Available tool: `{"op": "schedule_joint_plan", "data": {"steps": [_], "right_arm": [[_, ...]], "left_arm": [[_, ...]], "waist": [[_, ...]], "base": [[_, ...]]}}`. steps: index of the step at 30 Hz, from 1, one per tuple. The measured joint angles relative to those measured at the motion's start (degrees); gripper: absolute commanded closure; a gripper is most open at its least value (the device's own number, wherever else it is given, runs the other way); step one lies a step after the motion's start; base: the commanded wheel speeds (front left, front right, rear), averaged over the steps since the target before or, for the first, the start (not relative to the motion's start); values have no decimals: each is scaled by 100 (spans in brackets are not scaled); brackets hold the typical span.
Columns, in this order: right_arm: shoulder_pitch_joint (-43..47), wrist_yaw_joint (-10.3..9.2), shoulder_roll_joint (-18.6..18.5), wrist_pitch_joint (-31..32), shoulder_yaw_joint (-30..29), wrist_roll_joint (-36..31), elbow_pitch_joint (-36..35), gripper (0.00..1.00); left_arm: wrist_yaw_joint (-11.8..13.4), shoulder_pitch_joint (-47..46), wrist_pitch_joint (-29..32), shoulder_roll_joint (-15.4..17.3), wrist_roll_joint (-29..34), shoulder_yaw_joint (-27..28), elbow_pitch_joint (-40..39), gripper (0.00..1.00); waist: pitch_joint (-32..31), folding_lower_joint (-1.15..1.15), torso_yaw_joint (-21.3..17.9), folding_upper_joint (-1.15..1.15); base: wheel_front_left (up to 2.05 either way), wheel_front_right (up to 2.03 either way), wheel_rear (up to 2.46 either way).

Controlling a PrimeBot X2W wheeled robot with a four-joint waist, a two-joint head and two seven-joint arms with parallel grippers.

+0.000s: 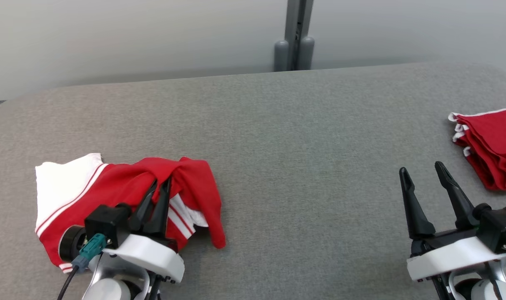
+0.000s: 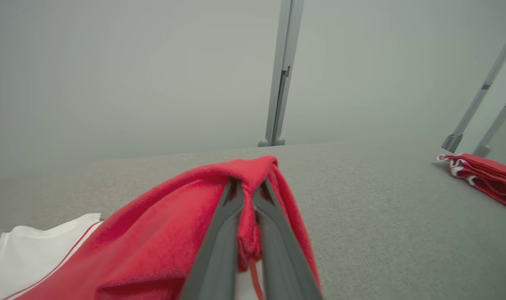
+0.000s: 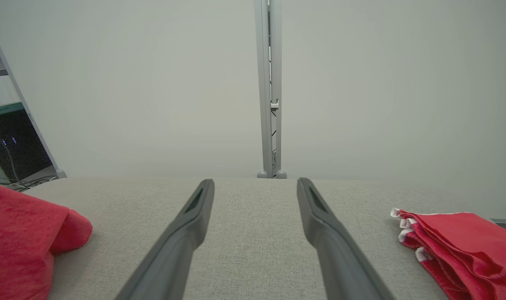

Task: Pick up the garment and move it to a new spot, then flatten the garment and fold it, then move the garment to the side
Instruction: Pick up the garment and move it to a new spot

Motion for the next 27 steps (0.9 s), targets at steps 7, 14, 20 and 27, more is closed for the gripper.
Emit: {"op": "schedule_joint_plan", "data": {"steps": [7,14,20,27], "right_arm": [[-249,0,34,-149,86,119,-9,0],[-447,0,80,-390,208,271,200,0],[-518,0,91,-593,169,409,443,0],[-586,0,99,-726,121,461,648,0]], "left_arm": [[-282,-1026,112,-363,278,-582,302,100],[-597,-2063,133,-608,442,-912,1049,100],[-866,-2292,155,-735,447,-1176,1913,100],[-991,-2299,-100,-815,374,-1289,2346,0]], "waist": [[330,0,-773,0],[802,0,-1451,0],[1226,0,-1871,0],[1347,0,-1965,0]], "base": [[0,0,0],[0,0,0],[0,0,0],[0,0,0]]}}
